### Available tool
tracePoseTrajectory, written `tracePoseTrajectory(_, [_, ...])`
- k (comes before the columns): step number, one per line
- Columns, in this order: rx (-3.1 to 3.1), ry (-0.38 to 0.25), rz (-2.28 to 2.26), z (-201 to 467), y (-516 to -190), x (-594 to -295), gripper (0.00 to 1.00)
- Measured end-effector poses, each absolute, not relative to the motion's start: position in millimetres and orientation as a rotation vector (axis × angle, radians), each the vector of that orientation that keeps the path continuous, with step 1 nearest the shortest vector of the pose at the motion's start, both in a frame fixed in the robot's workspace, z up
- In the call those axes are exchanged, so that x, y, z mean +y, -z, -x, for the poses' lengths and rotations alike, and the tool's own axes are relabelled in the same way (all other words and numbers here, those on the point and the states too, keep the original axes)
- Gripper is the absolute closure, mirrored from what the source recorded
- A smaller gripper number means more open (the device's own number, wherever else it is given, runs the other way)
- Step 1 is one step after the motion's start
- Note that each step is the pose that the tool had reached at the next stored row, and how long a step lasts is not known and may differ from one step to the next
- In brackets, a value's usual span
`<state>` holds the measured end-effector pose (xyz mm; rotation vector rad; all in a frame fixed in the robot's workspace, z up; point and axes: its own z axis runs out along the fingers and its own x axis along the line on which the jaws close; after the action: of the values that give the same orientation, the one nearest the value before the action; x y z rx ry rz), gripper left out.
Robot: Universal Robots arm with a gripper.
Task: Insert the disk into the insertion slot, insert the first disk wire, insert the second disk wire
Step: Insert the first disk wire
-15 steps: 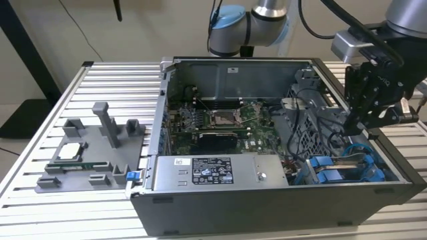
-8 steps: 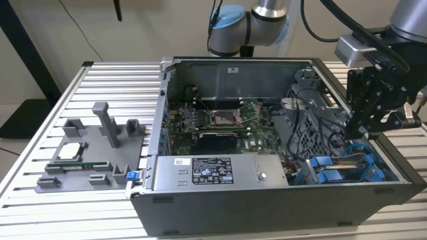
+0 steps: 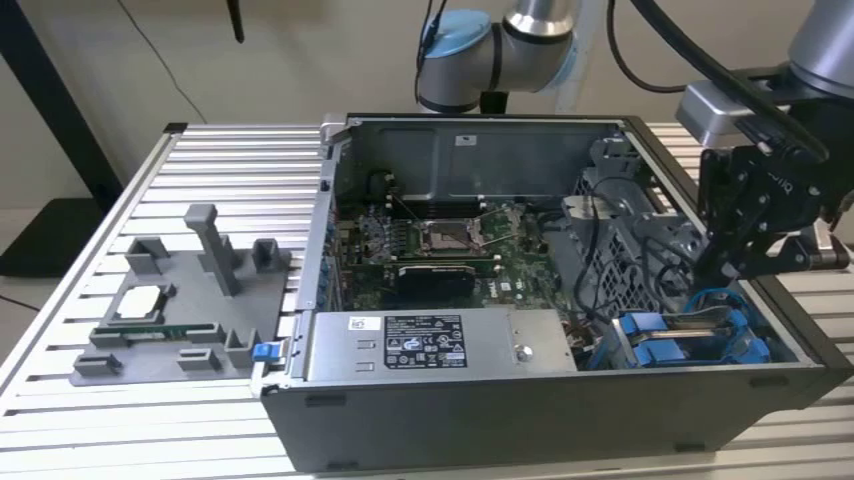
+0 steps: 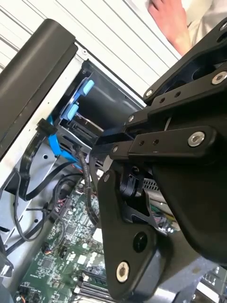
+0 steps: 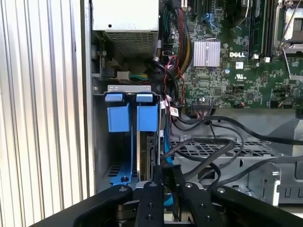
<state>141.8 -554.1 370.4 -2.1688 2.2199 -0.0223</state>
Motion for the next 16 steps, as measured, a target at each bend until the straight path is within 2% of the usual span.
tracePoseTrajectory(10, [2.248, -0.033, 2.192, -151.5, -368.3, -559.7, 1.00])
tracePoseTrajectory(16, [2.249, -0.036, 2.193, -151.7, -368.2, -559.7, 1.00])
